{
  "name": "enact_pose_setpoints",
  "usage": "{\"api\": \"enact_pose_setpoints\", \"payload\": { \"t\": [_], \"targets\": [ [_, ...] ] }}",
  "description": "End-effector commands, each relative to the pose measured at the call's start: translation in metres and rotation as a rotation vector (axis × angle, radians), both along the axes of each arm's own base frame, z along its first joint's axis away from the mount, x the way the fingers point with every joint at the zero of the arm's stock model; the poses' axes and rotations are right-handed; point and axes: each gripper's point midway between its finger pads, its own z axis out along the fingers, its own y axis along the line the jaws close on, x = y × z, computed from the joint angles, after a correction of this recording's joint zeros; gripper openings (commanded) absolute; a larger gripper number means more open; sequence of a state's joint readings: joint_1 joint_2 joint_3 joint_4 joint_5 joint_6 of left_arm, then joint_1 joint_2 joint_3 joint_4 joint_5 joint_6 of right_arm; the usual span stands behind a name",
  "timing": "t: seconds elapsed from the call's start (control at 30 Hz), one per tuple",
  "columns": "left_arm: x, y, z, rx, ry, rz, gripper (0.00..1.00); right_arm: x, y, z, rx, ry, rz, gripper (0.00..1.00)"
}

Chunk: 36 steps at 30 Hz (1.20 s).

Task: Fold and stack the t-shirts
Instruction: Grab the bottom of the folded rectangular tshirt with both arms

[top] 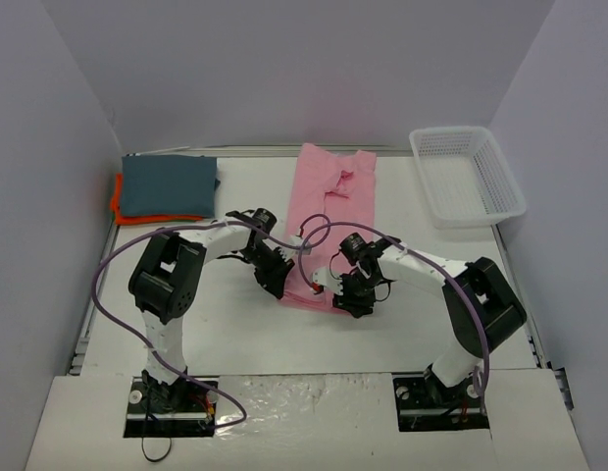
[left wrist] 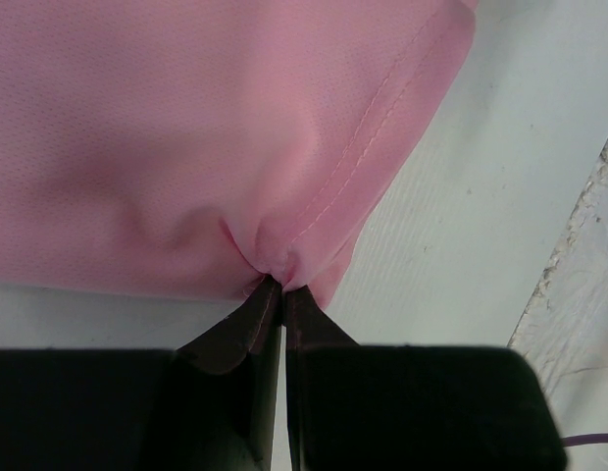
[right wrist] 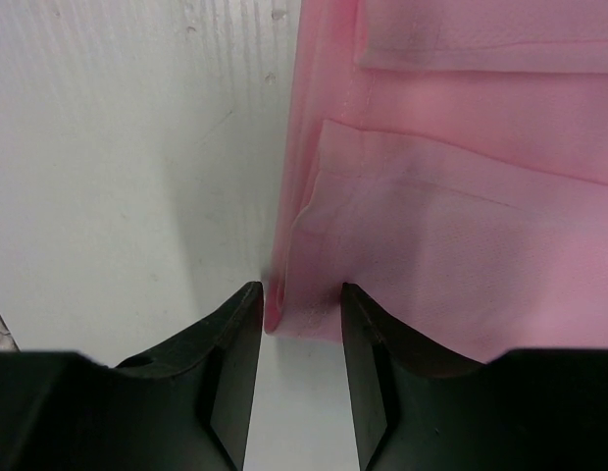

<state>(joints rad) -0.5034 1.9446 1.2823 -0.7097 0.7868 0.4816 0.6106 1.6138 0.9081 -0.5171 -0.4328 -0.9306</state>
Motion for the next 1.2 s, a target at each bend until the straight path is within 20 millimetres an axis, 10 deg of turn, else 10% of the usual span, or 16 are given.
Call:
{"api": "enact_pose_setpoints", "payload": {
  "t": [0.0,0.23,0.5,1.17],
  "targets": [
    [-0.001,0.002,0.004,-0.012,0.009,0.002,0.03,-0.003,-0.008,-0.005,-0.058,0.018,-0.012,0.34],
    [-0.001,0.0,0.004,-0.021,0.02,0.003,0.02,0.001,-0.01,-0.013,-0.09,-0.001,-0.021,0.31],
    [-0.001,0.0,0.007,-0.029,0.026,0.005,0.02,0.006,-0.008,-0.017,-0.099,-0.024,-0.058,0.01],
    [-0.022,0.005,0.054,-0.152,-0.046,-0.087,0.02,-0.016,0.0,0.038,0.056,0.054,-0.059,0.0]
  ]
}}
